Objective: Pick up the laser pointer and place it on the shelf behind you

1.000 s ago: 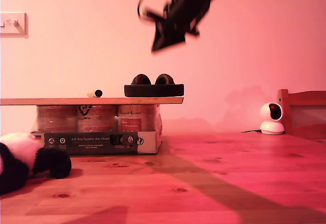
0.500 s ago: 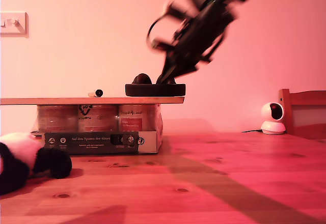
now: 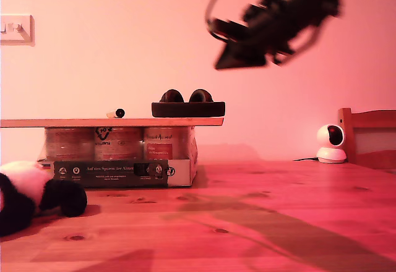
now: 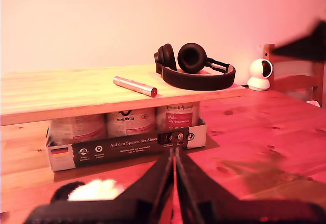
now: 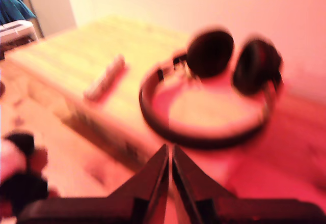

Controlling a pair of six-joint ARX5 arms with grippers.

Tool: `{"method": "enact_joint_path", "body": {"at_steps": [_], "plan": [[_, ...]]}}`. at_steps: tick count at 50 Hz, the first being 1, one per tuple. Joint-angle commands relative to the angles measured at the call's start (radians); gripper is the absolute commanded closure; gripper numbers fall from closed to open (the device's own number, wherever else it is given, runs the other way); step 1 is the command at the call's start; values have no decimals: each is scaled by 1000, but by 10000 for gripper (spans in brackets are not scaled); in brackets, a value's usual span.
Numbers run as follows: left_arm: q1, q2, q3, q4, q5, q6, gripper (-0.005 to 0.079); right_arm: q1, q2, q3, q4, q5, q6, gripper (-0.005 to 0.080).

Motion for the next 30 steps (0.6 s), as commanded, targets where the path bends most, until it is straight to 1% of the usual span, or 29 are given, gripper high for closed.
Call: {"method": "enact_joint_path", "body": {"at_steps": [1,10,14,22,30], "plan": [[4,-9,-14,8,-5,-6,761,4,-68,-52,46,21,9,764],[4,-9,-14,8,-5,-7,761,5,-227,-174,69,73,11,764],[4,-9,-14,8,-5,-7,761,5,-300,-221,64,79,13,764],[4,-9,-14,8,-5,-7,761,4,-442,-309,55,157,18,764],[4,-9,-14,8,-4,-7,761,2,-560,-360,-15,232,17,764]]}}
